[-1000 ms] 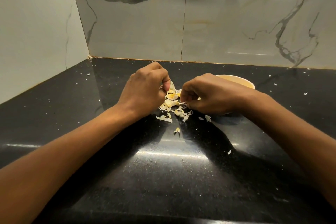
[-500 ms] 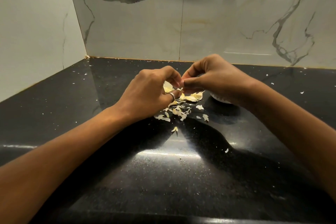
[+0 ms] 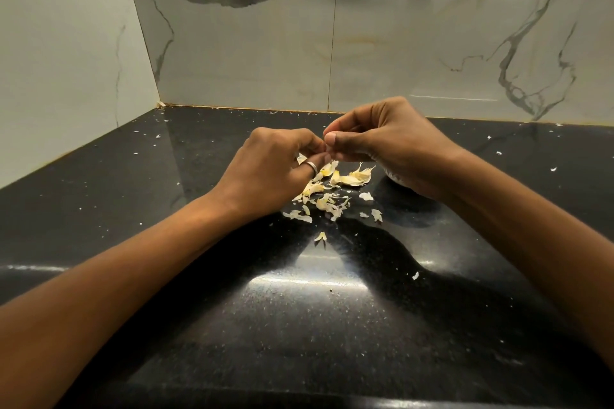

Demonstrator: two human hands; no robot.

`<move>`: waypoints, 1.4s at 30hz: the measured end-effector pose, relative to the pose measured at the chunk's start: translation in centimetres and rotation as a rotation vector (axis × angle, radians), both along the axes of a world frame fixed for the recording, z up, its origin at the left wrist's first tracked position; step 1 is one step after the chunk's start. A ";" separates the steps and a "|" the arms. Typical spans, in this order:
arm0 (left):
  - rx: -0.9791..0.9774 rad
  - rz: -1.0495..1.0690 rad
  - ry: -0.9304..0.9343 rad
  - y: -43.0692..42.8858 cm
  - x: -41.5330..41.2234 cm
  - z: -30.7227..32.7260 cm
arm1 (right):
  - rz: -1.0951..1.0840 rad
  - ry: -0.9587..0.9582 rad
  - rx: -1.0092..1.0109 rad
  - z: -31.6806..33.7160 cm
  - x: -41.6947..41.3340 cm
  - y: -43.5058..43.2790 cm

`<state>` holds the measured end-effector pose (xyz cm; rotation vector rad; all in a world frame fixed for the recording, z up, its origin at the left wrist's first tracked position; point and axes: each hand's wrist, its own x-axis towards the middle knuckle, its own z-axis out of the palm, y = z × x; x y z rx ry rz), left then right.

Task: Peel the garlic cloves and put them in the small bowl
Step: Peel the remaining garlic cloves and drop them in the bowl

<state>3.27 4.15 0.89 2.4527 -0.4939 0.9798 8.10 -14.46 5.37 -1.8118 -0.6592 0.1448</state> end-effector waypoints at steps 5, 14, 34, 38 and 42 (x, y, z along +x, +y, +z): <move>-0.085 -0.016 0.081 -0.1 0.0 -0.1 | 0.012 0.046 0.024 -0.2 0.2 0.1; -0.200 0.022 0.107 0.3 0.2 0.3 | -0.021 -0.097 -0.127 -0.3 -0.1 0.3; -0.217 0.010 0.105 -0.1 -0.5 0.5 | 0.004 -0.279 -0.300 -0.4 0.0 0.4; -0.173 0.032 0.082 0.0 -0.6 0.5 | 0.000 -0.303 -0.298 -0.8 -0.2 0.7; -0.216 0.037 0.142 -0.2 -0.7 0.6 | -0.026 -0.355 -0.343 -0.9 -0.4 0.8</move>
